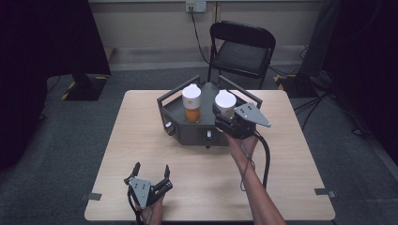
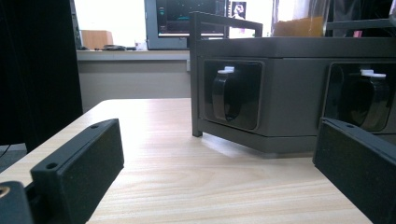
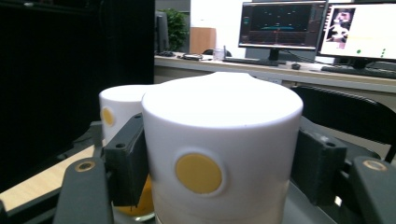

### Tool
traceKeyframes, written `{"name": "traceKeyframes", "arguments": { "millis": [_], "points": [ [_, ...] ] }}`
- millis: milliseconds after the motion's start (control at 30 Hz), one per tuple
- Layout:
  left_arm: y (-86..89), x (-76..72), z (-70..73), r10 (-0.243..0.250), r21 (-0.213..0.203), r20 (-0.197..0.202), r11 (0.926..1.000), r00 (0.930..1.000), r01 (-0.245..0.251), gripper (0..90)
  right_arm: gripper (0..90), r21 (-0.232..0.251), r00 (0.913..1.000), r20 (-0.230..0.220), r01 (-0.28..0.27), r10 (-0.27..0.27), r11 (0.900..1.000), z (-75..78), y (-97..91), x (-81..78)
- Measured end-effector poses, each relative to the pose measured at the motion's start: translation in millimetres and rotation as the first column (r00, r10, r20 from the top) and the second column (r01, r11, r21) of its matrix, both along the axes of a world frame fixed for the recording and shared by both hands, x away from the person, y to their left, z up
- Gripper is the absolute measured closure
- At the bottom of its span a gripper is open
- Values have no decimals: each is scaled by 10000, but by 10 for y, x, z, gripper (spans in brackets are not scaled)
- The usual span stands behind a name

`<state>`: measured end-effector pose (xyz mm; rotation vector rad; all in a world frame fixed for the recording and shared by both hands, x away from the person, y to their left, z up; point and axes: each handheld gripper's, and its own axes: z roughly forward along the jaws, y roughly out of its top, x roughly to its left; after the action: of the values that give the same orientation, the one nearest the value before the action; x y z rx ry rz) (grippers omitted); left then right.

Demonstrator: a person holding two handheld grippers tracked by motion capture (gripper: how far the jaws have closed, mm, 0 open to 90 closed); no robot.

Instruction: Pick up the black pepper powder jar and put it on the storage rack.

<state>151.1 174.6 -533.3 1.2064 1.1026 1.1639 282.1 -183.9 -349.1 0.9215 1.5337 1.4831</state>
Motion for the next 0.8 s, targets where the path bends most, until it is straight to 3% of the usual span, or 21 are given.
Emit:
{"name": "traceKeyframes", "arguments": {
  "millis": [533,800],
  "points": [
    [-7,2,6,32,34,-32,10000,10000,-31,11,301,141,9995,-139,298,-296,9995,89,120,268],
    [-15,0,4,83,24,-21,10000,10000,-83,11,302,147,9988,-304,393,-388,9991,63,169,402]
  ]
}}
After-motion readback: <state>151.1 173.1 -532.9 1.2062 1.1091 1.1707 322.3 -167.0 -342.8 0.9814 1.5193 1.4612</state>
